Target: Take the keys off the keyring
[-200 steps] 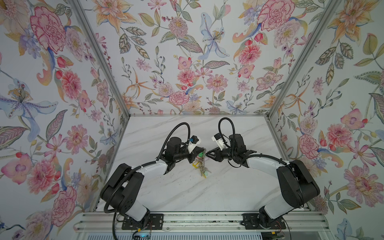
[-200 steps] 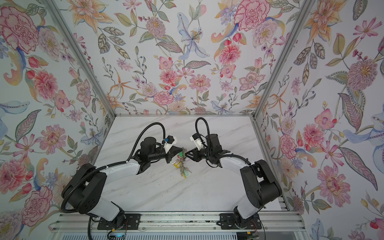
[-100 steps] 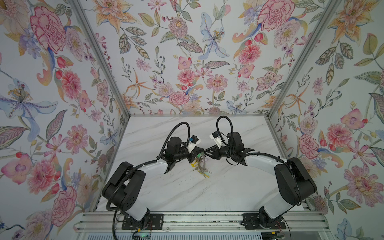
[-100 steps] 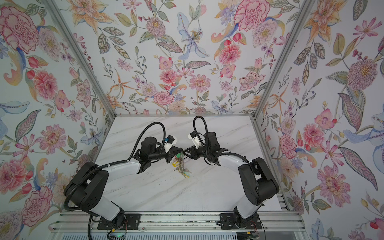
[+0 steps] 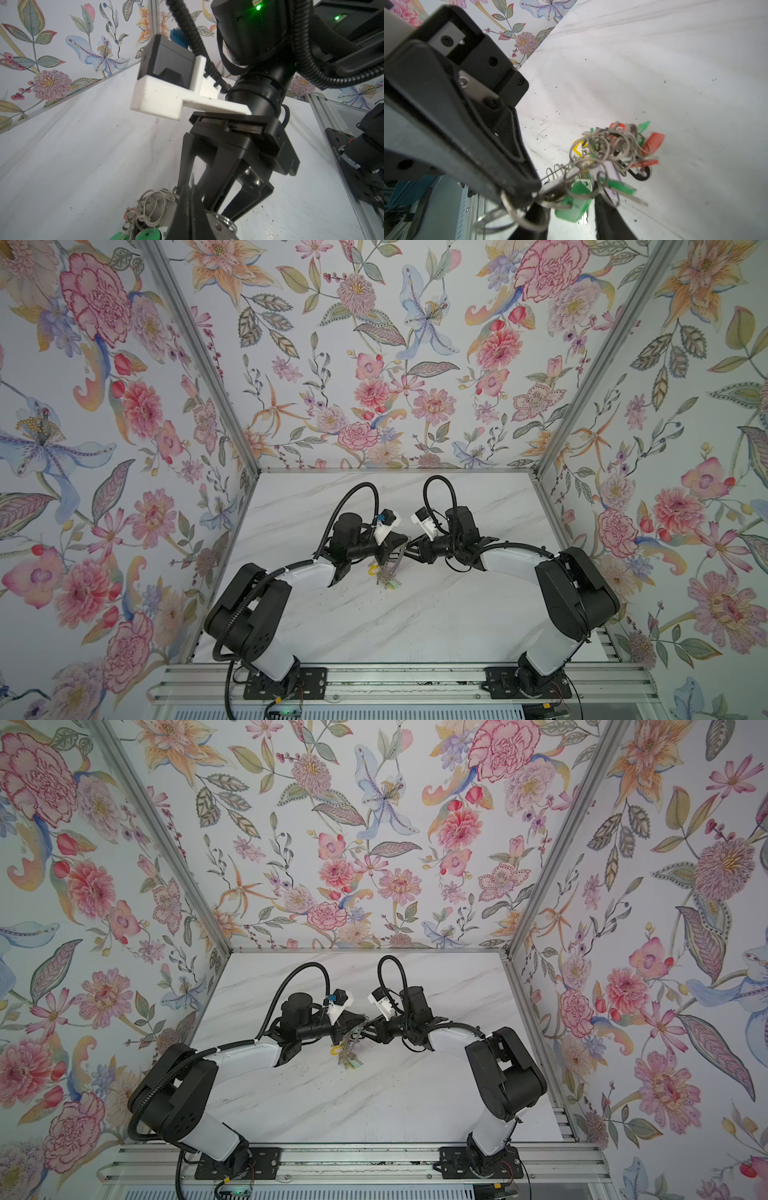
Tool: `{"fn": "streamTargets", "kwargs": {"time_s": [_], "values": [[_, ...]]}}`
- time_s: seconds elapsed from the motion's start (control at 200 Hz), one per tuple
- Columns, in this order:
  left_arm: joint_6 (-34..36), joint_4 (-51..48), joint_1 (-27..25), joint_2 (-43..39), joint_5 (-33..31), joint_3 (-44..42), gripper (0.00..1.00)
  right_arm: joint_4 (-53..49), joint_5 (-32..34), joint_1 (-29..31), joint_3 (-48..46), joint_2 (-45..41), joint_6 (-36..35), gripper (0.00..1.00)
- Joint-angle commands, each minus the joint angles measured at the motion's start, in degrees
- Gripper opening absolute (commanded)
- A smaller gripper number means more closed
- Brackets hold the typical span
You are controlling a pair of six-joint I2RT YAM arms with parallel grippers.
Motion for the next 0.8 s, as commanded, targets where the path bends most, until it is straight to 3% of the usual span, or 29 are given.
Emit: {"fn": "streamTargets", "kwargs": {"time_s": [0.0, 0.19, 0.52, 0.796], "values": [[-1.07, 3.45, 0.41, -1.32, 2.9, 2.01, 0.0, 1.79, -0.54, 0.3, -0.29, -1.04, -1.41, 0.36], [-1.12, 3.2, 0.49, -0.73, 3.11, 2.3, 0.0, 3.62, 2.18, -0.27, -1.4, -2.73, -0.91, 0.33], [-0.55, 3.2, 0.92, -1.31, 2.17, 1.61, 0.0, -3.21, 4.86, -1.49, -1.64, -6.28, -3.91, 0.06], [-0.28, 2.96, 1.45, -1.29, 2.36, 1.58, 0.0, -8.17, 11.43, -2.94, -3.81, -12.17, -5.11, 0.01]]}}
